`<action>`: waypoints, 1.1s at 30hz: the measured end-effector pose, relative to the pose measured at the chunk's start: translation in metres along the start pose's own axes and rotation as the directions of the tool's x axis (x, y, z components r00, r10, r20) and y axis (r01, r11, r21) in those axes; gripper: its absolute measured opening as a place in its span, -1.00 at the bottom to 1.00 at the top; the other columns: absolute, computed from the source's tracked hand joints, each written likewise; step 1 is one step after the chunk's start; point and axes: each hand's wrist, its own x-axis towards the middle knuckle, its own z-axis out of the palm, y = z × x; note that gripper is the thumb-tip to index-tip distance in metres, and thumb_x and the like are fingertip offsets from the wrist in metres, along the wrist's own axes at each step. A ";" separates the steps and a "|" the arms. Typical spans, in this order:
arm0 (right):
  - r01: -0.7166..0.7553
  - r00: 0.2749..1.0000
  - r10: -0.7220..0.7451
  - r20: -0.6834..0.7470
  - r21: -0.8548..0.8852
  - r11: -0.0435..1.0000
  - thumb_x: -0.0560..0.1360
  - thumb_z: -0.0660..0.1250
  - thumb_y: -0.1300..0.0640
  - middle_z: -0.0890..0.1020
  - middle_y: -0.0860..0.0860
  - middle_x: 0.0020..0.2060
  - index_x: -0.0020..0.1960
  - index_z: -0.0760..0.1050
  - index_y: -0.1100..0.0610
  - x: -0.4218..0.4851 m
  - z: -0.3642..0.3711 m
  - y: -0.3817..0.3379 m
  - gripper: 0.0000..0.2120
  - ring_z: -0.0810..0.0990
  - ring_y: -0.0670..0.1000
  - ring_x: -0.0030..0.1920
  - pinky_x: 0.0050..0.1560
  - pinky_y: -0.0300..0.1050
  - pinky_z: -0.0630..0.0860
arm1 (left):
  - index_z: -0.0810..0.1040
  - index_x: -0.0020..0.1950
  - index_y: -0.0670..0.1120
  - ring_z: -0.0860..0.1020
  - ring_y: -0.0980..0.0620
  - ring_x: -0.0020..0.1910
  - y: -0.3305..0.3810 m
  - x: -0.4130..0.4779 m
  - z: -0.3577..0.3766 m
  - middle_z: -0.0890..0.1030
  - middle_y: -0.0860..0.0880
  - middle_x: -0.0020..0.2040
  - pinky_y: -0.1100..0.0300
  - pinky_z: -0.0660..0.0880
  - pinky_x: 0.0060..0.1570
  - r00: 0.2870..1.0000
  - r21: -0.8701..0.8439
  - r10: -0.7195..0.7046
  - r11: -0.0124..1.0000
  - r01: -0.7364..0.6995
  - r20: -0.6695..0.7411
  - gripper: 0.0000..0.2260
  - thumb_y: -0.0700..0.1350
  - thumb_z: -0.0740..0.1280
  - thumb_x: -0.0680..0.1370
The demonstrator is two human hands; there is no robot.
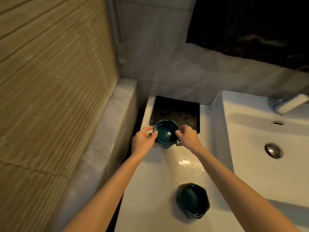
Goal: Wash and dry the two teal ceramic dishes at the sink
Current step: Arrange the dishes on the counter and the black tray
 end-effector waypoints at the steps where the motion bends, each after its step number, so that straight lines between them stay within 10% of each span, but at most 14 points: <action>1: -0.005 1.000 0.005 -0.008 0.007 1.000 0.56 0.25 0.17 0.58 0.19 0.12 0.31 0.39 0.28 0.015 -0.005 -0.004 -0.64 0.65 0.15 -0.09 -0.26 -0.04 0.64 | 0.56 0.20 0.03 0.61 0.03 0.00 0.007 0.016 0.005 0.66 -0.05 -0.01 -0.04 0.57 0.05 1.000 -0.006 -0.007 1.000 0.007 0.004 -0.73 -0.02 0.36 0.51; 29: -0.121 0.990 0.120 -0.076 -0.014 0.993 0.55 0.28 -0.04 0.53 0.20 0.16 0.28 0.45 0.26 0.219 0.005 -0.006 -0.55 0.66 0.18 -0.14 -0.20 0.02 0.64 | 0.32 0.44 -0.15 0.47 -0.02 0.16 0.026 0.210 0.071 0.50 -0.11 0.23 0.18 0.41 0.07 0.968 -0.146 -0.206 0.963 0.226 0.144 -0.62 -0.27 0.10 0.62; 33: -0.058 0.995 0.067 -0.076 0.107 0.993 0.54 0.29 -0.05 0.52 0.17 0.21 0.35 0.43 0.16 0.201 -0.001 -0.006 -0.54 0.56 0.18 0.13 0.02 0.09 0.60 | 0.25 0.48 -0.12 0.41 -0.03 0.29 0.037 0.192 0.065 0.44 -0.08 0.32 0.17 0.37 0.18 0.969 -0.149 -0.166 0.970 0.194 0.185 -0.60 -0.23 0.13 0.63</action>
